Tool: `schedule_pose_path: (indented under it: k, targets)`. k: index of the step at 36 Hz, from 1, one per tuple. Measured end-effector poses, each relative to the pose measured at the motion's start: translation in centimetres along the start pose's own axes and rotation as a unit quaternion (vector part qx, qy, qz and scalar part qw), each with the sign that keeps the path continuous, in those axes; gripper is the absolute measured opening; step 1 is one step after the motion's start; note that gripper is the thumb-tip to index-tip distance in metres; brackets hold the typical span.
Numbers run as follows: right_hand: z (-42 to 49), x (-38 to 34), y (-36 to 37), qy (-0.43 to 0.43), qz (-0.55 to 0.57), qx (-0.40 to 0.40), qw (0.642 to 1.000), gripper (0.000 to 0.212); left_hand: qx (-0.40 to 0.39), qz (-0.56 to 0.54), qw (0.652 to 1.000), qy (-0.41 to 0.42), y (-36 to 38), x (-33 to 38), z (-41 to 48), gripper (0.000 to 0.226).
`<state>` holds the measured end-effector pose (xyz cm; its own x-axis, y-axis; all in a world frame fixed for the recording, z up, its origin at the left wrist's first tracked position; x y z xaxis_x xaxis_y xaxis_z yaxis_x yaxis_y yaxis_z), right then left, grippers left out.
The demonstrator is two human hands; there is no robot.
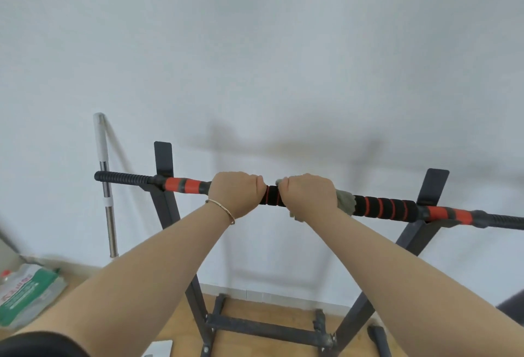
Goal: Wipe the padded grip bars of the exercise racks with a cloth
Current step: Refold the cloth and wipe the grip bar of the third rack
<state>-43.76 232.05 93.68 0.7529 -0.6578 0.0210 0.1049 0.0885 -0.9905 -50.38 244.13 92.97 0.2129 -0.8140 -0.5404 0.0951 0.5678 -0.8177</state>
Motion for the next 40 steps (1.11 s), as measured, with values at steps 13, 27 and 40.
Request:
schedule_pose_path:
  k: [13, 27, 40]
  targets:
    - [2.0, 0.7, -0.5, 0.089, 0.161, -0.127, 0.975, 0.015, -0.141, -0.253, 0.956, 0.037, 1.0, -3.1, 2.3, 0.050]
    - [-3.1, -2.4, -0.7, -0.085, 0.010, 0.379, 0.922, 0.016, -0.074, -0.117, 0.986, 0.096, 3.2, -3.5, 1.8, 0.016]
    - [2.9, -1.3, 0.2, 0.146, 0.250, -0.298, 0.910, 0.030, 0.176, -0.099, 0.979, -0.031, 1.2, -3.3, -1.7, 0.029]
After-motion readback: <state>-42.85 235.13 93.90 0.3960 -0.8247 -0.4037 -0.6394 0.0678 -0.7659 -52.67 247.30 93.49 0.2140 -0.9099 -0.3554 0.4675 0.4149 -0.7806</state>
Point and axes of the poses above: each hand's wrist, its own z-axis towards the middle knuckle, its own y-axis out of the palm, x = y × z, the point moved 6 cm from there along z, towards the middle knuckle, and after that the axes turned 12 degrees about z, right-handed, at the moved point
